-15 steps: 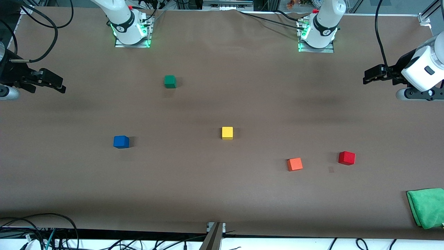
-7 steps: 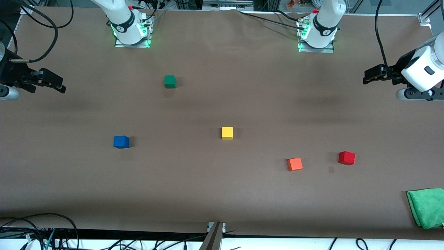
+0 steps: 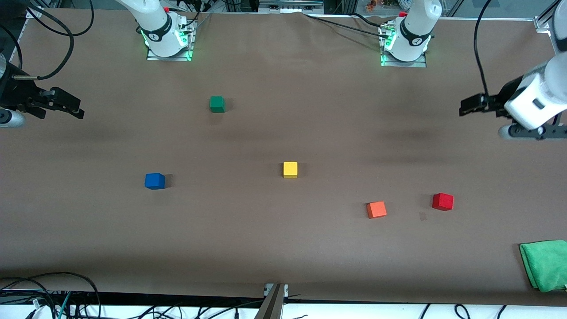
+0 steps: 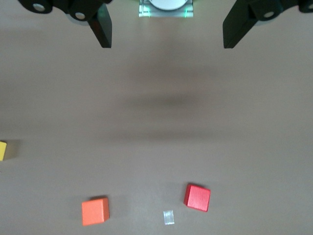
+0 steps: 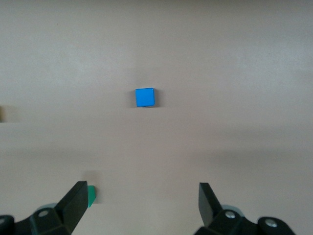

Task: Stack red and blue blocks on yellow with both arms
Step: 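Move the left gripper over the red cube and lower it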

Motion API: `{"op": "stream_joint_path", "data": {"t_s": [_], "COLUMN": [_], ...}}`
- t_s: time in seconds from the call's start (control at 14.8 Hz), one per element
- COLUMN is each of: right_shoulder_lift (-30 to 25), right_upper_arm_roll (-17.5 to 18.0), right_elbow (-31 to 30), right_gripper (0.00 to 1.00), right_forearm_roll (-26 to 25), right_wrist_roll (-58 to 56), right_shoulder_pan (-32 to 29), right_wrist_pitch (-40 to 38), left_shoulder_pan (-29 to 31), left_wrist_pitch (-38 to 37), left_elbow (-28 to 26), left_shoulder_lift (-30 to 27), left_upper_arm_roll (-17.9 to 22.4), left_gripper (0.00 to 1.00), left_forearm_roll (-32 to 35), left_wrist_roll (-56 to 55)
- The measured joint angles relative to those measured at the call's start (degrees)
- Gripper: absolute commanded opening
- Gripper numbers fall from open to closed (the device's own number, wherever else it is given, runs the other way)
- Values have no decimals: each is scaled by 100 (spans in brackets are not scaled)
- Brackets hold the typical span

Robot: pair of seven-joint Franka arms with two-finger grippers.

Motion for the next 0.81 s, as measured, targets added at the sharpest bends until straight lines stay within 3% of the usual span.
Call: {"op": "stream_joint_path", "data": {"t_s": [0.34, 0.81], "right_shoulder_lift": [0, 0], "right_upper_arm_roll": [0, 1], "right_elbow": [0, 0], "right_gripper": [100, 100], "right_forearm_roll": [0, 0], "right_wrist_roll": [0, 0], "right_shoulder_pan": [0, 1], "right_wrist_pitch": [1, 1], "left_shoulder_pan": [96, 102], "left_wrist_pitch": [755, 2362], "left_elbow": [-302, -1122], "left_shoulder_lift": [350, 640], "left_upper_arm_roll": [59, 162], "left_gripper": [100, 100], "left_forearm_roll": [50, 235], "left_wrist_roll": [403, 599]}}
